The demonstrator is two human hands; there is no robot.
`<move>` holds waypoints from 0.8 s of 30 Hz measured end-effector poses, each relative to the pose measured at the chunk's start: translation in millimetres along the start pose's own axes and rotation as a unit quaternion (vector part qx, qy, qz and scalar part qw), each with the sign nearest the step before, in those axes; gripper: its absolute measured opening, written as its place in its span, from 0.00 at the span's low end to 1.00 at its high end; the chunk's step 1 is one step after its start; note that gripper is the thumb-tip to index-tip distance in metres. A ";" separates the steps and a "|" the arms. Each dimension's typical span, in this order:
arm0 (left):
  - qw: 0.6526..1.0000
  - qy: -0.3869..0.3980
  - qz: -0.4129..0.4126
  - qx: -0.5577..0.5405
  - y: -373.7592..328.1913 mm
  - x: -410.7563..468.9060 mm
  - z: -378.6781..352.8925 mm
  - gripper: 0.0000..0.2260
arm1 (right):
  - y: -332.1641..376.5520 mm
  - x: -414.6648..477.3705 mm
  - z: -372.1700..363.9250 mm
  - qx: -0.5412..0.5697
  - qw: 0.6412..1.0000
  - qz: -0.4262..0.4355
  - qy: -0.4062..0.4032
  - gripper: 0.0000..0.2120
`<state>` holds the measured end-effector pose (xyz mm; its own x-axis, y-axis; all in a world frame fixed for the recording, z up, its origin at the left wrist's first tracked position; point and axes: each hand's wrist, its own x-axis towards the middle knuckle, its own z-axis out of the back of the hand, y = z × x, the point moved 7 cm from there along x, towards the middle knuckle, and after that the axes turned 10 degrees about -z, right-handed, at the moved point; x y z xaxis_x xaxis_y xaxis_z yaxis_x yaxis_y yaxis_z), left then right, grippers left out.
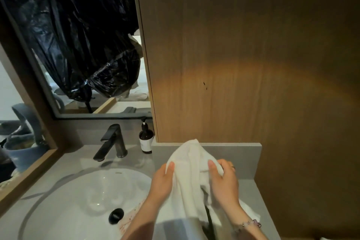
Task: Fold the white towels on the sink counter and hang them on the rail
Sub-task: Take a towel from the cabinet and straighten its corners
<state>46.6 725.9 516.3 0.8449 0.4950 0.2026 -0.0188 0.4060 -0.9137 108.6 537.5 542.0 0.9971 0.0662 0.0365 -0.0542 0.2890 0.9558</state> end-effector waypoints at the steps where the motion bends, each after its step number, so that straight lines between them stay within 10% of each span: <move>1: 1.000 0.005 0.001 0.013 5.9 0.4 0.7 0.14 | -1.0 1.4 -0.6 0.001 1.000 0.003 0.003 0.12; 12: 0.996 -0.020 0.050 0.072 22.0 -2.4 21.2 0.13 | 9.9 -4.3 2.3 0.102 0.993 0.024 0.045 0.10; 16: 0.996 -0.047 -0.062 0.048 -37.7 5.5 26.5 0.18 | 17.8 -6.7 1.8 0.114 0.991 0.036 0.064 0.06; 24: 0.958 0.167 -0.201 0.115 -115.9 3.7 -11.4 0.28 | 34.4 -12.9 6.8 0.163 0.980 0.048 0.106 0.09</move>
<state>58.0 671.9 618.9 0.9320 0.0041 0.3624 0.2596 0.6901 -0.6755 94.2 540.1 576.4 0.9532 0.2845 0.1023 -0.0927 -0.0470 0.9946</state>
